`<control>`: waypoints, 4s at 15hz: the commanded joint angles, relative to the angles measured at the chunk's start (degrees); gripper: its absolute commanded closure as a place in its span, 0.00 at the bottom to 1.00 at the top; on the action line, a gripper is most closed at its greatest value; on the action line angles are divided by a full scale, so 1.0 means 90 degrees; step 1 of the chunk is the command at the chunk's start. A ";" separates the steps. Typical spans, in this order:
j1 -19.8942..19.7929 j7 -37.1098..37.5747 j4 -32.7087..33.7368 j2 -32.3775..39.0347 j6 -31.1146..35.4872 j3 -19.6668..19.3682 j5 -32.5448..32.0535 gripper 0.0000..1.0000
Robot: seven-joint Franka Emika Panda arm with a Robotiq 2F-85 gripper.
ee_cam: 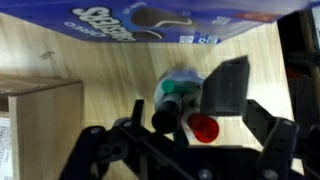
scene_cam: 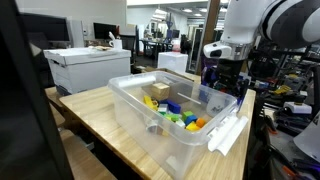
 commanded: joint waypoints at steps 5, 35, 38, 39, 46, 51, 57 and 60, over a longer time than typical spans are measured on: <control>-0.0286 0.0087 -0.0037 0.0002 -0.0203 0.0157 -0.0553 0.00; -0.0406 0.1582 0.0178 -0.0494 -0.1199 0.0114 0.0474 0.69; -0.0397 0.1918 0.0261 -0.0531 -0.1219 0.0168 0.0552 0.69; -0.0410 0.2052 0.0320 -0.0526 -0.1258 0.0221 0.0457 0.69; -0.0326 0.2334 0.1151 -0.0095 -0.2113 0.0536 0.0351 0.69; -0.0240 0.2436 0.1951 0.0179 -0.2873 0.0814 0.0126 0.69; -0.0104 0.2700 0.2997 0.0504 -0.3772 0.1223 -0.0586 0.69; -0.0008 0.2831 0.3443 0.0646 -0.4173 0.1388 -0.0949 0.69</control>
